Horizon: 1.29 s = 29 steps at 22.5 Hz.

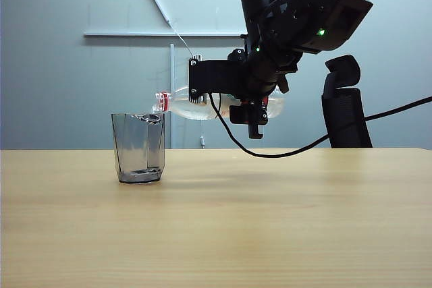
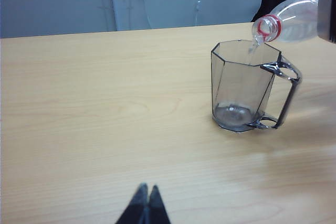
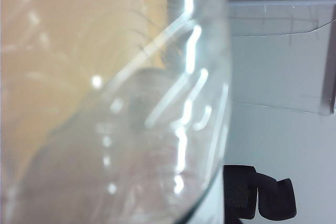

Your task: Pick up the mineral water bottle on the table and pour water into the mug until it's half full.

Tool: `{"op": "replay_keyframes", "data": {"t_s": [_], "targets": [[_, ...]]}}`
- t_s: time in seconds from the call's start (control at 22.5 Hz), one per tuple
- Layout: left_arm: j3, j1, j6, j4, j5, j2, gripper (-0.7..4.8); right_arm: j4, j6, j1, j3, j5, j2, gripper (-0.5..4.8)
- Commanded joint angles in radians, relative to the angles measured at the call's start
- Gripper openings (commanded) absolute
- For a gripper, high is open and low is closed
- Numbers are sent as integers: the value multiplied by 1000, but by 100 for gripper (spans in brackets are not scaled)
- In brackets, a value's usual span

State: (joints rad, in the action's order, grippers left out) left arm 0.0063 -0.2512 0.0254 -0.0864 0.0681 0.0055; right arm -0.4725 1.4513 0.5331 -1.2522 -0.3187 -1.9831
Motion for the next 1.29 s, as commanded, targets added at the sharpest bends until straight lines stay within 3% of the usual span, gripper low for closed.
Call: {"op": "replay_keyframes", "data": {"t_s": [0.04, 1.29], "targets": [[3, 2, -3, 13, -1, 0, -2, -63, 19, 2, -11, -5, 14, 278], [3, 2, -3, 13, -1, 0, -2, -64, 75, 2, -11, -28, 14, 278]]}}
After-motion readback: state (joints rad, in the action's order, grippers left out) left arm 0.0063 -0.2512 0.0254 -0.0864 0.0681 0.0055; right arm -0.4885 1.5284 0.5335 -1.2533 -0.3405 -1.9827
